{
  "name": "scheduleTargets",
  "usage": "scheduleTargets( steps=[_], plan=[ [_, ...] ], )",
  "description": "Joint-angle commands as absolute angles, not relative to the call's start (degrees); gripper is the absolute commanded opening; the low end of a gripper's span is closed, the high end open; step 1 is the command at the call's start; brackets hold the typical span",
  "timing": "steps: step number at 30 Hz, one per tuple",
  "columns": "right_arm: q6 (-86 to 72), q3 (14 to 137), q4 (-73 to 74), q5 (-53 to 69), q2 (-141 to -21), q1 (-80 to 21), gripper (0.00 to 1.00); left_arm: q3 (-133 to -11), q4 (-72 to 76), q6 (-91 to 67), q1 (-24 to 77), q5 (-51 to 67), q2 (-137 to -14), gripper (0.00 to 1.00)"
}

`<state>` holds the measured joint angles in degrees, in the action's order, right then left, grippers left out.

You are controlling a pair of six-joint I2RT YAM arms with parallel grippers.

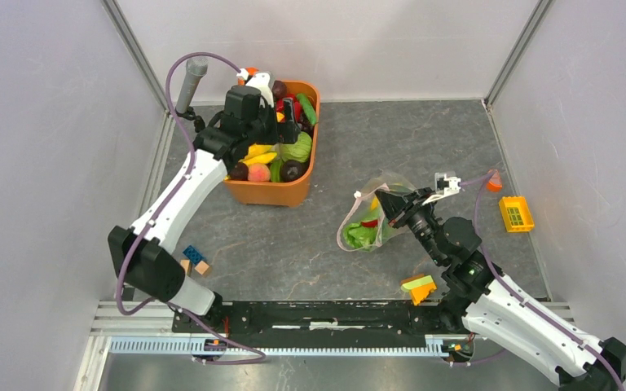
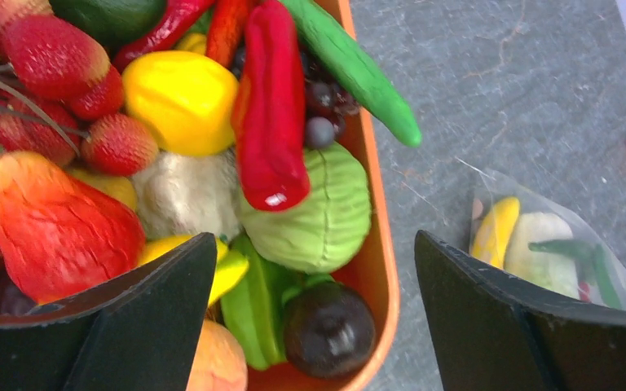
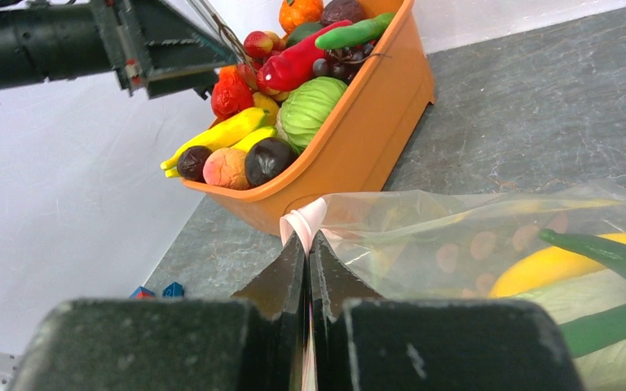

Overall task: Place the food in the zip-top bag and seal the zipper
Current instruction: Pick up the fake vegetable from the bin.

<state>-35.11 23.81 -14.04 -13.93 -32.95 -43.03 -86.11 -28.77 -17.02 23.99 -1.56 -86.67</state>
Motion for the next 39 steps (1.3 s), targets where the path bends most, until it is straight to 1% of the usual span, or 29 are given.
scheduleTargets(
  steps=[1,3,6,9,16,21,22,24,26,29,32,33,35,36,37,39],
  plan=[
    [-35.7,24.1,-16.6,-13.7,-32.3,-43.2,0.07,-89.7,-22.3,-19.2,19.9,2.0,-90.6,0.94],
    [-35.7,24.2,-16.6,-13.7,-32.4,-43.2,0.07,-92.2,-22.7,-19.5,18.9,3.7,-93.5,0.88],
    [-35.5,24.2,-16.6,-13.8,-32.5,-43.2,0.07,-94.8,-23.7,-19.1,18.6,5.5,-97.2,0.84],
    [-35.5,24.0,-16.7,-14.1,-32.5,-43.2,0.07,-96.8,-25.4,-19.1,18.5,7.2,-99.8,0.77],
    [-35.8,23.9,-16.9,-14.1,-33.0,-43.2,0.07,-95.9,-24.9,-19.4,18.5,8.0,-101.7,0.77],
    [-35.8,24.1,-16.6,-13.9,-33.1,-43.2,0.07,-95.3,-25.3,-19.3,18.5,7.9,-102.3,0.58],
    [-35.7,24.2,-16.5,-14.0,-33.0,-43.2,0.07,-95.0,-25.2,-19.3,18.5,7.9,-102.2,0.56],
    [-35.7,24.3,-16.2,-14.3,-32.8,-43.2,0.07,-94.8,-25.6,-19.2,18.5,7.2,-102.0,0.57],
    [-35.5,24.3,-16.1,-14.3,-32.6,-43.2,0.07,-94.3,-25.8,-19.1,18.5,7.0,-101.8,0.55],
    [-35.5,24.4,-16.0,-14.4,-32.5,-43.2,0.07,-93.5,-25.8,-18.9,18.5,7.1,-101.2,0.47],
    [-35.4,24.4,-15.9,-14.4,-32.5,-43.2,0.07,-92.8,-25.8,-18.8,18.5,7.1,-100.7,0.44],
    [-35.5,24.4,-15.9,-14.4,-32.5,-43.2,0.07,-92.6,-25.8,-18.6,18.5,7.2,-100.6,0.39],
    [-35.5,24.5,-15.9,-14.4,-32.7,-43.2,0.07,-92.3,-26.0,-18.5,18.5,7.9,-100.3,0.35],
    [-35.5,24.5,-15.8,-14.4,-32.6,-43.2,0.07,-92.2,-26.0,-18.4,18.5,8.2,-100.0,0.29],
    [-35.4,24.6,-15.7,-14.4,-32.6,-43.2,0.07,-91.9,-25.9,-18.5,18.5,8.0,-99.6,0.27],
    [-35.3,24.9,-15.4,-14.4,-32.5,-43.2,0.07,-91.2,-25.8,-18.5,18.5,6.9,-98.3,0.25]
  ],
)
